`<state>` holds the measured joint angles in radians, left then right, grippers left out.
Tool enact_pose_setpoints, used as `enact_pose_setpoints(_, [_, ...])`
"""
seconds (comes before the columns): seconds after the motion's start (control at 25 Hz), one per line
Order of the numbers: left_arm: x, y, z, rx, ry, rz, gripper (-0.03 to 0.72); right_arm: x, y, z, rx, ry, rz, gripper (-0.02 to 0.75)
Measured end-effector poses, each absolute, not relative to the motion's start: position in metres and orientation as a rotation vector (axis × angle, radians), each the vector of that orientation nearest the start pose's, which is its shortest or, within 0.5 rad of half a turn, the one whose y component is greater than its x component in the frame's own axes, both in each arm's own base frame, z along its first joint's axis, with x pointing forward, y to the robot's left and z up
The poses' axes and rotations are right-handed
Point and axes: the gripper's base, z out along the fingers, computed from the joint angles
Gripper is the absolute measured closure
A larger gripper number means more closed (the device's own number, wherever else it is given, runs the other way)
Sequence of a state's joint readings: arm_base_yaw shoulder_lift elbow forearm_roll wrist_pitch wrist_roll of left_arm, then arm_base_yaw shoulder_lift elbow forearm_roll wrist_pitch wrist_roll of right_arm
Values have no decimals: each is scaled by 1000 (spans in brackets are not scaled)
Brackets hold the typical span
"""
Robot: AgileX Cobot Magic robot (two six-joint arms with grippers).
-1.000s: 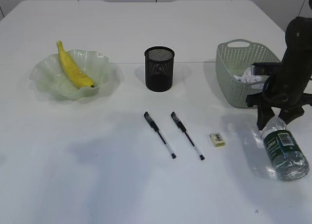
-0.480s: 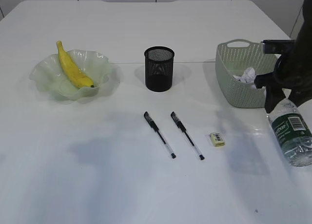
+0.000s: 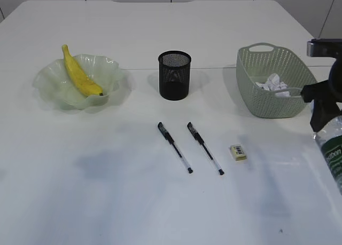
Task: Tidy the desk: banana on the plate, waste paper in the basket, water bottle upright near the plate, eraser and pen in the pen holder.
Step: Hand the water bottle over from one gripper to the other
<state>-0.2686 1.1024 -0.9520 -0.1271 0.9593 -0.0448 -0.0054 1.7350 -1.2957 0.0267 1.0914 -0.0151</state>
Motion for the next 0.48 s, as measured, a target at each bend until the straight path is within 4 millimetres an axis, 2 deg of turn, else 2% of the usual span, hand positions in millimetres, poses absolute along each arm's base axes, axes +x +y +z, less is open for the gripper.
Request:
enact_pose_setpoints(0.24, [196, -64, 321, 234, 2596, -275, 383, 300, 1, 270, 1, 2901, 34, 373])
enact_pose_setpoints(0.48, [196, -64, 321, 234, 2596, -276, 383, 283, 11, 309, -63, 2693, 173, 373])
